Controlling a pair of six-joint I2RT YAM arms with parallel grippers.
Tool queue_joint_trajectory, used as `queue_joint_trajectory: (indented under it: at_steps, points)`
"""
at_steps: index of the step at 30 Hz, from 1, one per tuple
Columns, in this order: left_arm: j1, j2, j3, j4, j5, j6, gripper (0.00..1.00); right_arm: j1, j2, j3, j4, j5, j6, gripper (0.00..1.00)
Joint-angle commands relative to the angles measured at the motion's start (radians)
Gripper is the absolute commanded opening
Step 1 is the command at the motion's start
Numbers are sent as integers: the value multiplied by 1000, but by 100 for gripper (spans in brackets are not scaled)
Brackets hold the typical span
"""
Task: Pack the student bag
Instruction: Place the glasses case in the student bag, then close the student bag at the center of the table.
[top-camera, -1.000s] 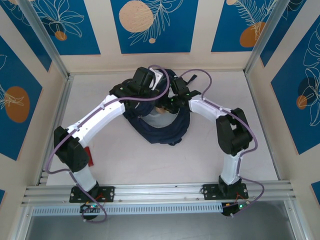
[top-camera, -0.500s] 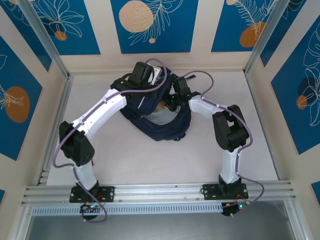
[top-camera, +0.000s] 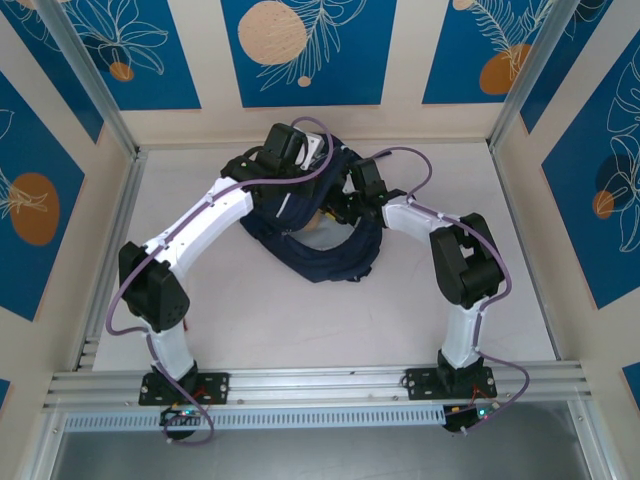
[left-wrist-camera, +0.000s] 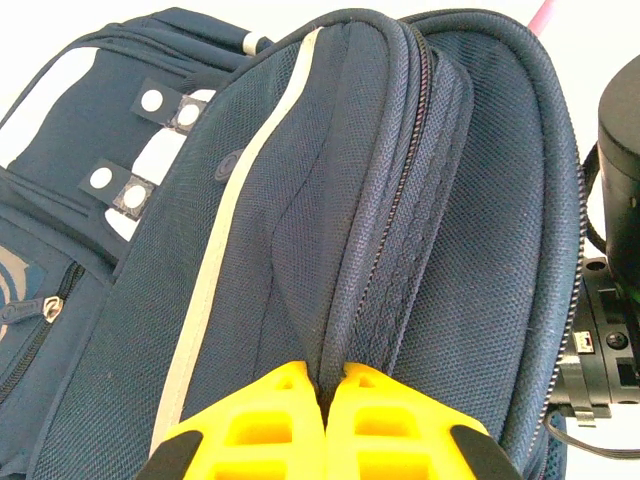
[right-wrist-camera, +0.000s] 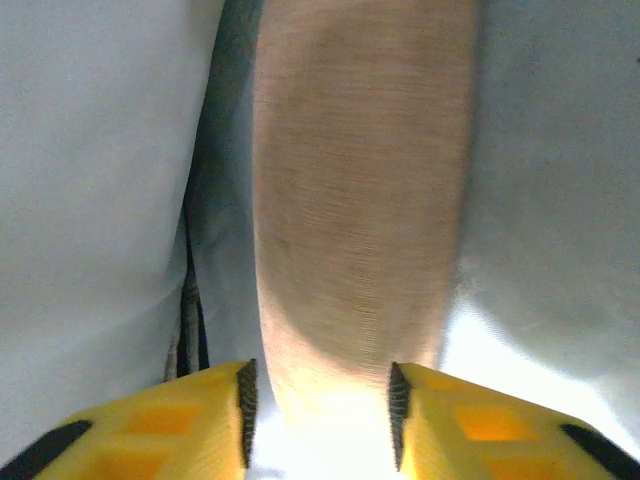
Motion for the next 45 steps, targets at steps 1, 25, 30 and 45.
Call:
queue_joint_trajectory:
  at_steps: [1,25,30,45]
  points:
    - [9,-16,65,79,47,-22,0,6,34,18,35,-34,29,37]
    - [31,13,25,63,214,-53,6,-57,-436,-387,-160,156,9,52]
    - [30,61,33,20,303,-22,18,-96,-646,-481,-288,302,18,61]
    - [147,-270,-523,188,200,-195,69,-16,-634,-293,-369,279,-117,77]
